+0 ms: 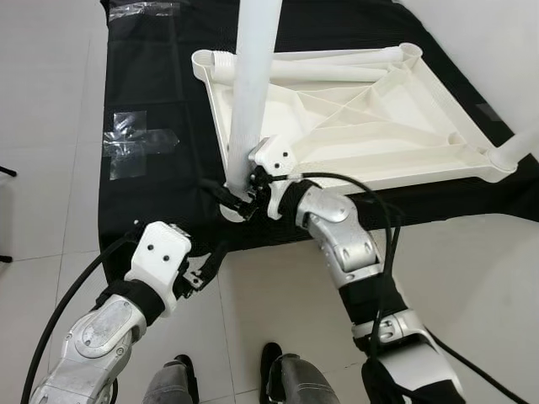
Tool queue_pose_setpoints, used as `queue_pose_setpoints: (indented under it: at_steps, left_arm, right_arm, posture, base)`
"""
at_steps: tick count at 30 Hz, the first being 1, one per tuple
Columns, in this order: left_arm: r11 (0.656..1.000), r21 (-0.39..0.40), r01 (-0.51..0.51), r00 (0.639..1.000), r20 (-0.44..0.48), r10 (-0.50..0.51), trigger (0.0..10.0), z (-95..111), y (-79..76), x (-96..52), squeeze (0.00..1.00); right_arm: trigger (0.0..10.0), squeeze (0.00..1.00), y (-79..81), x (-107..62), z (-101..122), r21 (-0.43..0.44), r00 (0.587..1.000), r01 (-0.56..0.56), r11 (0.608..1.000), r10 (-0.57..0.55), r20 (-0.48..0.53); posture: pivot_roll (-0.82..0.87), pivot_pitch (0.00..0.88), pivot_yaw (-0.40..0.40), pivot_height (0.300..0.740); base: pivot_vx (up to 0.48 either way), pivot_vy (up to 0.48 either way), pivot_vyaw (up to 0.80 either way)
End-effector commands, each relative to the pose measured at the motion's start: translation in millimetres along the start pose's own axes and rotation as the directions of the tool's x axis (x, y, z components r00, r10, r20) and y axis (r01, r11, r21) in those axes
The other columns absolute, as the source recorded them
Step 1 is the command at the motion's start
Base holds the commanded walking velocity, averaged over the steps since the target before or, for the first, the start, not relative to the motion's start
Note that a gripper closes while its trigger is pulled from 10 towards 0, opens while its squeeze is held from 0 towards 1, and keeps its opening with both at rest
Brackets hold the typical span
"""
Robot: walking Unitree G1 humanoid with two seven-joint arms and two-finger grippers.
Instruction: Building children table
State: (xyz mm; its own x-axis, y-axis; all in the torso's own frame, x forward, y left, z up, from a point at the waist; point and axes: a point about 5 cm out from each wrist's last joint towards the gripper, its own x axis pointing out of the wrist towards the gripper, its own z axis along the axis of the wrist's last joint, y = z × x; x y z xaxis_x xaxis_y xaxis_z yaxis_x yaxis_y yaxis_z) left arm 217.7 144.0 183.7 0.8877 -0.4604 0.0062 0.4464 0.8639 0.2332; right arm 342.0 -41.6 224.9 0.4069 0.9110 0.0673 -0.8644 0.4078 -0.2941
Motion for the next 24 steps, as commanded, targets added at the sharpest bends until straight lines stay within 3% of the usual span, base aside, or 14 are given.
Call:
queue_pose_setpoints:
  at_steps: [1,5,6,7,19,24]
  left_arm:
    - [1.000,-0.008,0.013,1.000,-0.014,-0.013,10.0,-3,-3.6,-1.2,0.00]
    - [1.000,-0.008,0.012,1.000,-0.015,-0.012,10.0,-3,-3.7,-1.4,0.00]
    - [1.000,-0.006,0.013,1.000,-0.017,-0.013,10.0,-3,-4.0,-2.0,0.00]
    - [1.000,-0.006,0.013,1.000,-0.017,-0.013,10.0,-3,-4.2,-2.3,0.00]
    - [1.000,-0.006,0.011,1.000,-0.023,-0.011,10.0,-3,-3.0,-4.6,0.00]
    - [1.000,-0.010,0.018,0.999,-0.027,-0.019,10.0,-3,-3.1,-5.1,0.00]
  right_arm:
    - [10.0,0.00,3.1,-1.2,-4,0.016,0.993,-0.114,0.993,0.114,0.002]
    - [10.0,0.00,1.5,-2.5,-4,0.016,0.984,-0.178,0.984,0.178,0.000]
    - [3.4,0.00,-5.5,-3.2,-2,0.035,0.963,-0.268,0.963,0.268,0.009]
    - [0.0,0.00,-10.3,-3.2,1,0.052,0.955,-0.296,0.954,0.295,0.021]
    - [0.0,0.00,-18.1,-7.6,-1,0.089,0.956,-0.292,0.952,0.289,0.045]
    - [0.0,0.00,-10.3,-21.9,-19,0.112,0.987,-0.163,0.980,0.163,0.008]
  posture:
    - [0.13,0.309,-0.150,0.740]
    - [0.14,0.310,-0.150,0.740]
    - [0.14,0.312,-0.149,0.740]
    - [0.14,0.313,-0.149,0.740]
    - [0.14,0.325,-0.140,0.740]
    - [0.12,0.328,-0.133,0.740]
  base:
    - [0.000,0.000,0.00]
    - [0.000,0.000,0.00]
    - [0.000,0.000,0.00]
    - [0.000,0.000,0.00]
    - [0.000,0.000,0.00]
    - [0.000,0.000,0.00]
